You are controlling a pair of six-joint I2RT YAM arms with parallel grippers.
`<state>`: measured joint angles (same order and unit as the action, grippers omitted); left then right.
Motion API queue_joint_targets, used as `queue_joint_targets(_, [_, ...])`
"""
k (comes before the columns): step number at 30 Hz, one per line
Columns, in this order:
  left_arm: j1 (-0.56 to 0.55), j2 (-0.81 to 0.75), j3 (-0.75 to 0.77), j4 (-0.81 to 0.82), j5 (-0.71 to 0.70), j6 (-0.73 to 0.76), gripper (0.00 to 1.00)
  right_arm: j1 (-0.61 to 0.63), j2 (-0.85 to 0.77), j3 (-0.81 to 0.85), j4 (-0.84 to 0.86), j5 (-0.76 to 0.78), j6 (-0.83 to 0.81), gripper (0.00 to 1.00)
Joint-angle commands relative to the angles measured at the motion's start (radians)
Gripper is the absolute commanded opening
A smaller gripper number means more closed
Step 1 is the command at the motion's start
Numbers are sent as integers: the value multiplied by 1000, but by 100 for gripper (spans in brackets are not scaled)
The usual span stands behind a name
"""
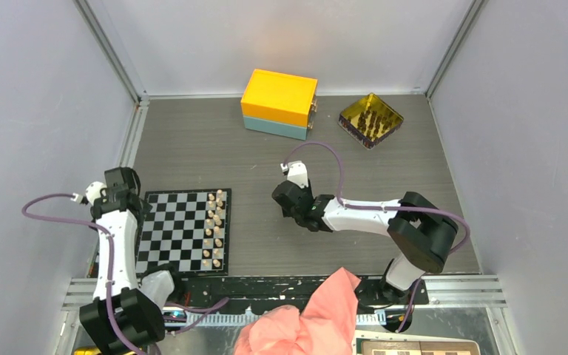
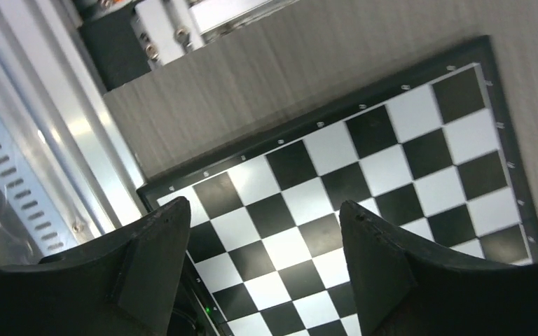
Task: Set up the chess pieces on the board
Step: Move the chessboard to the center of the board.
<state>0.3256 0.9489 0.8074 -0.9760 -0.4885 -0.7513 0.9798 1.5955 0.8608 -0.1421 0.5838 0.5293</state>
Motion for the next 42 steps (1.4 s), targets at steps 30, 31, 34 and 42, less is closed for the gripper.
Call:
queue_joint_targets(30, [308,376,-15,237,149,-226,54,115,243,265,101,-74,-91,6])
queue_joint_targets(31, [309,383,-9,234,147,-224,54,115,252,270,102,-78,-95,5])
queue_joint_targets(34, [309,400,4,228,142,-216,53,114,274,288,104,-91,-99,1])
queue_joint_targets(42, [310,391,-30,256,144,-194,50,115,310,306,117,-91,-95,0])
